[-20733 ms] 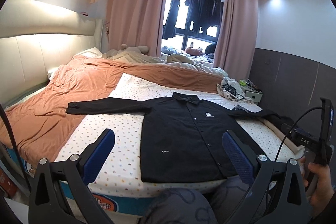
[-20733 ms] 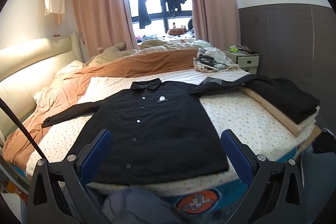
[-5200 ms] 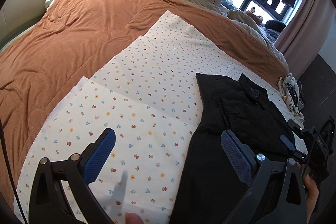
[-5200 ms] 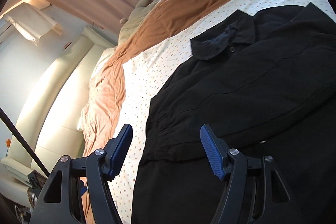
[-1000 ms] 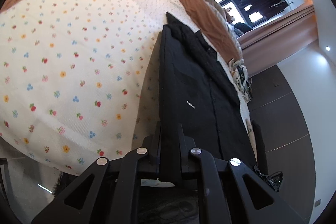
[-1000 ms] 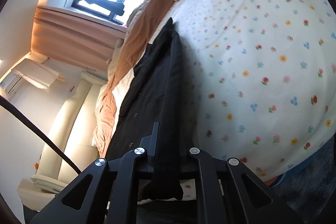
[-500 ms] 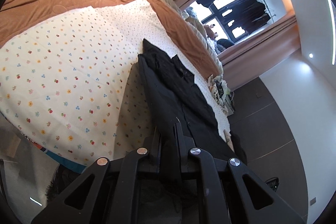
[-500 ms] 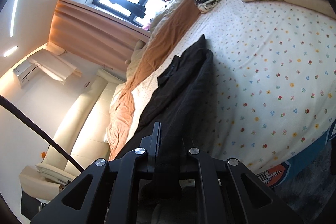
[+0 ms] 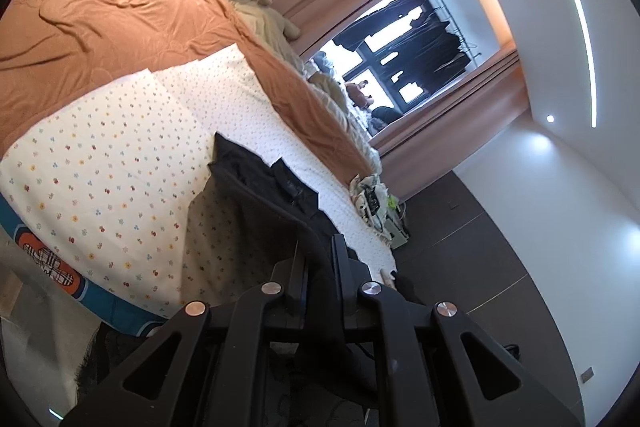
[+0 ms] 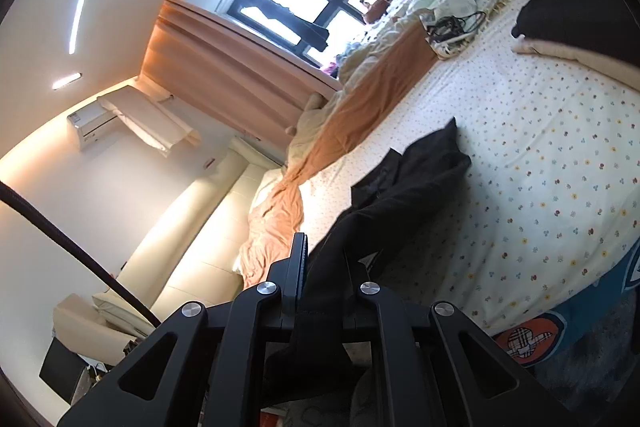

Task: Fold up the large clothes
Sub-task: 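Lift the held edge with both grippers and fold it over the shirt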

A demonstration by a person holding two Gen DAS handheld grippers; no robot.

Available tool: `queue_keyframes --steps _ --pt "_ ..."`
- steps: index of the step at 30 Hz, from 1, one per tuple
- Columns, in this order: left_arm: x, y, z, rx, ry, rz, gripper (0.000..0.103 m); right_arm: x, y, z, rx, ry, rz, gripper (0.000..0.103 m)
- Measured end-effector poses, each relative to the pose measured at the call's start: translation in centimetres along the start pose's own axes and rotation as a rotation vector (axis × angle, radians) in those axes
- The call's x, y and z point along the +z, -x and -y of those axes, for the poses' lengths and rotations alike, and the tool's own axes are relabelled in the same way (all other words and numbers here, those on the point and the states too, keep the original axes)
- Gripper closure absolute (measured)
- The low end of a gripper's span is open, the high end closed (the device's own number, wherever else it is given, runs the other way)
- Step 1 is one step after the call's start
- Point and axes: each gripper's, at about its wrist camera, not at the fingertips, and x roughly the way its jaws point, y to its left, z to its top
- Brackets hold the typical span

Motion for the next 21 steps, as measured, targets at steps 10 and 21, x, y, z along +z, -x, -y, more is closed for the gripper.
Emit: queue_keyframes --steps 10,21 --pt "1.9 4.2 3.9 -0.082 -0.033 0.104 0.092 1.4 0.0 -1.8 0.090 0.054 0.049 0.096" --pt "5.3 1.0 5.7 -0.086 -0.065 0.122 0.092 4.2 -4.8 1.0 0.061 0.065 0.089 0.096"
